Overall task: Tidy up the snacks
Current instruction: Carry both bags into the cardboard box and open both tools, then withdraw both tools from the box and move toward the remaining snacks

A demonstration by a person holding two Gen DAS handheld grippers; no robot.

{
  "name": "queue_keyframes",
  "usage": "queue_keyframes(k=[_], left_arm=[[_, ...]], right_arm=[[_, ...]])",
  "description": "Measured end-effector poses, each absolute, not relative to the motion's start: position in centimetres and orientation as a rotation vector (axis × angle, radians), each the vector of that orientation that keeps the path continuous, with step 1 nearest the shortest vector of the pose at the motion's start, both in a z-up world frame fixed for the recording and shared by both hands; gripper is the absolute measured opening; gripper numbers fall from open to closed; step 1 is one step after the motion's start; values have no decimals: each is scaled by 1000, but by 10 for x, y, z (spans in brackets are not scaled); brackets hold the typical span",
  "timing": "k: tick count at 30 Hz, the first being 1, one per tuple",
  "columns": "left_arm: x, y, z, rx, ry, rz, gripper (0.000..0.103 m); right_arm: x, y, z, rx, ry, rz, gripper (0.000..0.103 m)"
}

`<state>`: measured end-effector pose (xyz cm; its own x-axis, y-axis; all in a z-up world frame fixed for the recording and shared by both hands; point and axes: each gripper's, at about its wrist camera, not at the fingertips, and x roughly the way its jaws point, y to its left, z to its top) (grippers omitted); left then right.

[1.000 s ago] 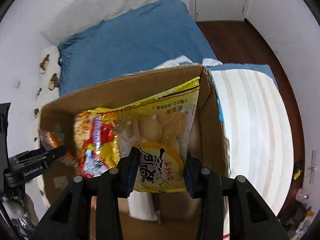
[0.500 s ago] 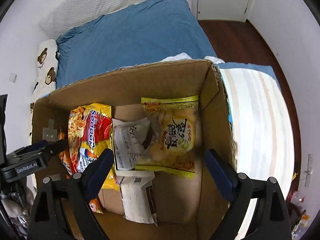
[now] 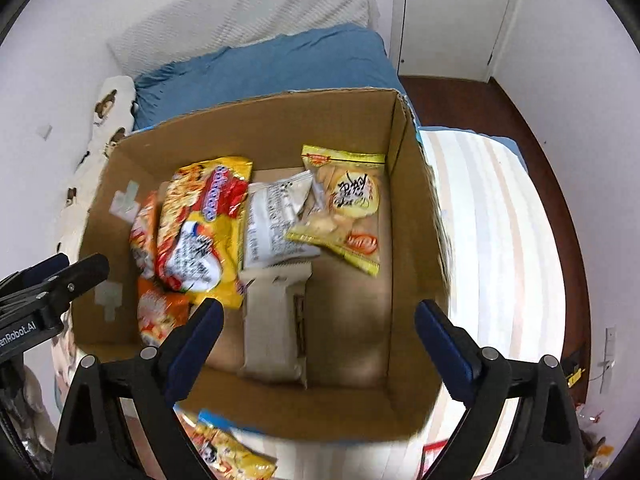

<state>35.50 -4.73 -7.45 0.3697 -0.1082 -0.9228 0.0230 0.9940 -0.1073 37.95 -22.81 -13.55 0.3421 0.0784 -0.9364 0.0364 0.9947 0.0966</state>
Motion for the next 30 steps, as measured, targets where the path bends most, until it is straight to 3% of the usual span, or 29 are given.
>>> queue_keyframes(k=[18, 30], left_arm=[[244, -53, 3, -35, 979, -73, 91], [210, -48, 24, -56, 945, -63, 91]], right_arm=[[255, -222, -41, 78, 977, 32, 99], [219, -221, -10, 145, 934, 82, 99]])
